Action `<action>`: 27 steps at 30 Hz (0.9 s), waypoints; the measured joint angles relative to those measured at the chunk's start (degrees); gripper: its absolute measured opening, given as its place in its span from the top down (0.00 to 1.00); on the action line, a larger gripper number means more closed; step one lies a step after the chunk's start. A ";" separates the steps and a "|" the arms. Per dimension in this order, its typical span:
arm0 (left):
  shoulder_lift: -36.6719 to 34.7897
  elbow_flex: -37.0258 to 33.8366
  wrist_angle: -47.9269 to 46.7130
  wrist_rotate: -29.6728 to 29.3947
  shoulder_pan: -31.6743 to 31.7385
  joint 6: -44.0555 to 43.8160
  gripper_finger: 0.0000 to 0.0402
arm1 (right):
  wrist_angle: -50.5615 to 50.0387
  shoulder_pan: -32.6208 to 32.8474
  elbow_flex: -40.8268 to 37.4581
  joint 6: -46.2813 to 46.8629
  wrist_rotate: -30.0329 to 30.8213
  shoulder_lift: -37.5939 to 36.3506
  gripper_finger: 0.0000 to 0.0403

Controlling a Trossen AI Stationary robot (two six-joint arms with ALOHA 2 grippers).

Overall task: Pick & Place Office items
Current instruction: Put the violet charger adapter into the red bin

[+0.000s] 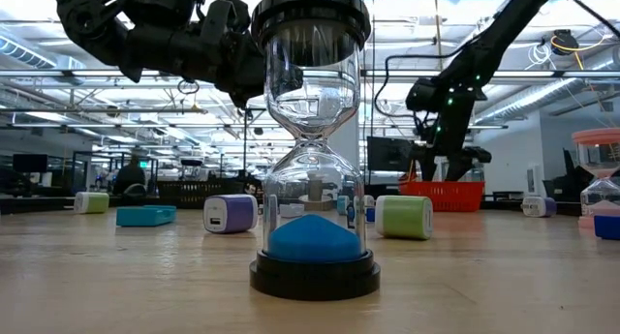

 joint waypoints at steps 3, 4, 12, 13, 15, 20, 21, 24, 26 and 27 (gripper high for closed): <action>0.00 0.00 -0.48 -0.41 0.01 -0.13 0.77 | -0.80 -0.23 0.00 -2.22 -0.25 -3.89 0.49; 0.00 0.00 -0.80 -0.87 0.01 -0.13 0.77 | -1.75 -0.22 0.00 -3.68 -0.18 -5.62 0.51; 0.00 0.02 -5.16 -5.47 0.01 -0.21 0.77 | -1.83 9.17 -6.19 -14.56 -0.41 -21.17 0.86; 0.00 0.02 -5.70 -5.55 0.01 -0.60 0.77 | 0.24 10.96 -8.06 -14.84 -0.46 -23.12 0.91; 0.00 0.02 -6.56 -5.52 0.14 -1.61 0.77 | 5.87 14.61 -12.11 -14.59 -1.60 -26.99 0.98; 0.00 0.04 -9.17 -7.29 0.23 -3.15 0.77 | 21.90 24.39 -21.16 -11.59 -3.23 -33.41 0.96; 0.01 0.04 -9.71 -8.18 0.23 -3.62 0.77 | 24.86 26.19 -22.67 -11.65 -3.22 -34.10 0.96; 0.00 0.04 -11.36 -10.75 -0.02 -5.79 0.77 | 33.91 30.68 -26.06 -12.17 -2.63 -34.70 0.99; 0.01 0.04 -12.61 -11.72 -0.17 -6.79 0.77 | 38.42 33.19 -27.50 -12.62 -1.23 -34.45 1.00; 0.00 0.04 -13.38 -11.78 -0.17 -7.62 0.77 | 40.00 34.39 -27.88 -13.14 -0.67 -34.15 1.00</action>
